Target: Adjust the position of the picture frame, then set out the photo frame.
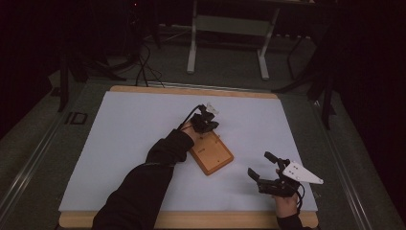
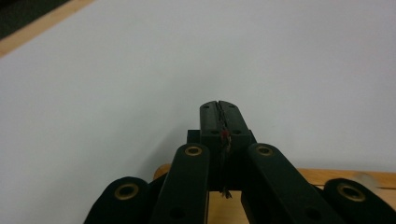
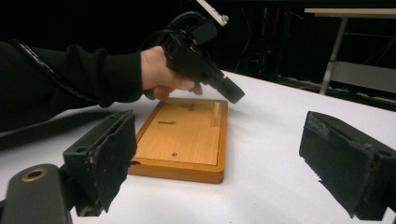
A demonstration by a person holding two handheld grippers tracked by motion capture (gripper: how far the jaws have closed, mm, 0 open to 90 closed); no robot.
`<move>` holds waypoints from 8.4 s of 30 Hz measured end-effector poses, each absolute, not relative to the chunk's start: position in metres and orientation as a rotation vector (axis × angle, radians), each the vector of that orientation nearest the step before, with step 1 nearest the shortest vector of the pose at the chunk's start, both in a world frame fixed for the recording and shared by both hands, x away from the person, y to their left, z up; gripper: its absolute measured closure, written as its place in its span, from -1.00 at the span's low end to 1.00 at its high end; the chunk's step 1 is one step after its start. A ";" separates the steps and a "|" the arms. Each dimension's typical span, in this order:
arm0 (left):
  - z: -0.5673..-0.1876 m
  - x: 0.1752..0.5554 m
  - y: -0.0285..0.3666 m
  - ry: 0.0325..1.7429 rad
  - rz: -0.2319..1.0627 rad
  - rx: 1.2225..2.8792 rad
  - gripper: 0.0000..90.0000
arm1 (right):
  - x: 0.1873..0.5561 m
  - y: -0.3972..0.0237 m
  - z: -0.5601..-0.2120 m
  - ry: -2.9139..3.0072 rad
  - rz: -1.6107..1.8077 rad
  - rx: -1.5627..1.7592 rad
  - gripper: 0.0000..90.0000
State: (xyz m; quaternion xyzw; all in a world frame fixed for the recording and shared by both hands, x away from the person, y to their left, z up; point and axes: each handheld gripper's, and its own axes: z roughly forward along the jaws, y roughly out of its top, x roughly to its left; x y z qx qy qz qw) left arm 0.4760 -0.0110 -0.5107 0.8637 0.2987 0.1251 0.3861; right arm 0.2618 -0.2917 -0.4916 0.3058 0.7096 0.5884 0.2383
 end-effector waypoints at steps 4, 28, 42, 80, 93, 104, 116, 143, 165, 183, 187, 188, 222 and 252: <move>-0.515 0.480 -0.013 0.772 0.316 2.217 1.00 | 0.262 -0.292 -0.492 1.945 1.613 0.836 -0.76; -0.519 0.485 -0.013 0.749 0.296 2.323 1.00 | 0.262 -0.292 -0.492 1.944 1.614 0.840 -0.76; -0.520 0.477 0.010 0.757 0.281 2.319 1.00 | 0.262 -0.289 -0.492 1.952 1.607 0.833 -0.76; -0.520 0.425 0.044 0.741 0.206 2.338 1.00 | 0.265 -0.285 -0.494 1.967 1.600 0.844 -0.76; -0.521 0.413 0.045 0.729 0.194 2.338 1.00 | 0.266 -0.284 -0.495 1.973 1.600 0.843 -0.76; -0.522 0.406 0.045 0.731 0.182 2.330 1.00 | 0.266 -0.283 -0.495 1.978 1.598 0.843 -0.76; -0.524 0.405 0.046 0.728 0.176 2.324 1.00 | 0.267 -0.283 -0.496 1.978 1.598 0.845 -0.76; -0.486 0.374 0.078 0.714 0.114 2.208 0.70 | 0.274 -0.282 -0.500 2.011 1.613 0.853 -0.76; -0.492 0.358 0.049 0.602 0.046 2.232 -0.27 | 0.273 -0.274 -0.499 2.055 1.587 0.817 -0.76; -0.496 0.379 0.018 0.571 0.113 2.272 0.13 | 0.265 -0.272 -0.495 2.114 1.529 0.745 -0.76; -0.496 0.381 0.015 0.570 0.120 2.271 0.32 | 0.262 -0.274 -0.496 2.174 1.509 0.702 -0.76; -0.495 0.381 0.015 0.576 0.124 2.260 0.33 | 0.262 -0.274 -0.496 2.188 1.511 0.700 -0.76; -0.499 0.393 0.014 0.555 0.048 2.300 0.87 | 0.257 -0.254 -0.501 2.346 1.313 0.529 -0.61; -0.501 0.419 0.020 0.593 -0.184 2.282 0.88 | 0.235 -0.222 -0.517 2.319 0.719 0.118 -0.41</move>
